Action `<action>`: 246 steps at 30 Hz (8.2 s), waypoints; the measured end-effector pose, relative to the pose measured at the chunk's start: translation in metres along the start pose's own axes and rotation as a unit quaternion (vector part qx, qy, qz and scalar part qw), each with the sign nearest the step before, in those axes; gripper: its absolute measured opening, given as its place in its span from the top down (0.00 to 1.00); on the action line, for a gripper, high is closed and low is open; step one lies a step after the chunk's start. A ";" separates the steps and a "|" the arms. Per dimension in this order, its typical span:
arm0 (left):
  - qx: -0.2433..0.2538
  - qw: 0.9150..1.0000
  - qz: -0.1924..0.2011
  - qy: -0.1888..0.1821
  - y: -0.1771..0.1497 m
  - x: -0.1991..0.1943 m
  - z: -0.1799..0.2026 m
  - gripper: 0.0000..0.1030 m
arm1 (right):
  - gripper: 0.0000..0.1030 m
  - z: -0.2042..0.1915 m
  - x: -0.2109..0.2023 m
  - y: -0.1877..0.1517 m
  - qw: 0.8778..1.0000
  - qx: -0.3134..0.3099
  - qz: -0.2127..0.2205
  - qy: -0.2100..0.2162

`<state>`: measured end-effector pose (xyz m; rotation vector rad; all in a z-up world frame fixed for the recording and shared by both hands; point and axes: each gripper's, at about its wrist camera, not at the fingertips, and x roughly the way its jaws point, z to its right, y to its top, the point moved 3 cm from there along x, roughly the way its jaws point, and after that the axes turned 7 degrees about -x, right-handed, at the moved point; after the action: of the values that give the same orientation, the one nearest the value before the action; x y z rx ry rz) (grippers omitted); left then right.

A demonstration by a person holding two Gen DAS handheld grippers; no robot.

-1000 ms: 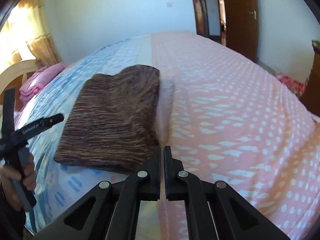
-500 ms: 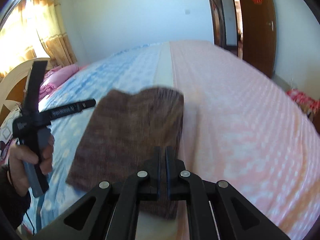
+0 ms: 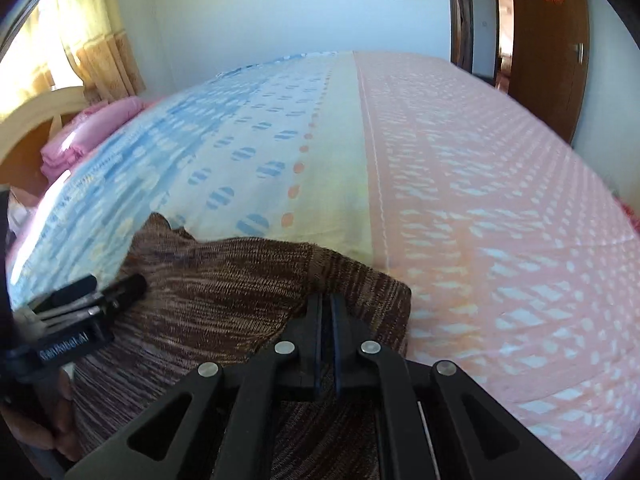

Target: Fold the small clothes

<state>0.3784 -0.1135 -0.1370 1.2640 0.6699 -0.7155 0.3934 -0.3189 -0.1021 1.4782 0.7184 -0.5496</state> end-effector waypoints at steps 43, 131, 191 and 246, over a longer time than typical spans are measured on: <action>0.019 0.989 -0.060 -0.134 -0.042 -0.014 0.029 0.00 | 0.45 0.040 -0.045 -0.068 0.972 0.195 0.037 0.125; 0.105 0.981 0.109 -0.120 -0.052 -0.122 0.048 0.69 | 0.79 -0.076 -0.163 -0.061 0.985 0.001 0.166 -0.053; 0.227 0.943 0.125 -0.209 -0.155 -0.237 0.115 0.69 | 0.79 -0.029 -0.345 -0.184 0.958 0.123 0.215 -0.146; 0.164 0.931 -0.122 -0.304 -0.187 -0.124 0.114 0.29 | 0.39 0.073 -0.263 -0.249 0.980 0.188 0.027 -0.051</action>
<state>0.1616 -0.2408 -0.1313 1.1733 0.1947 -1.3977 0.0401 -0.4264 -0.0866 1.7993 0.5099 -0.7438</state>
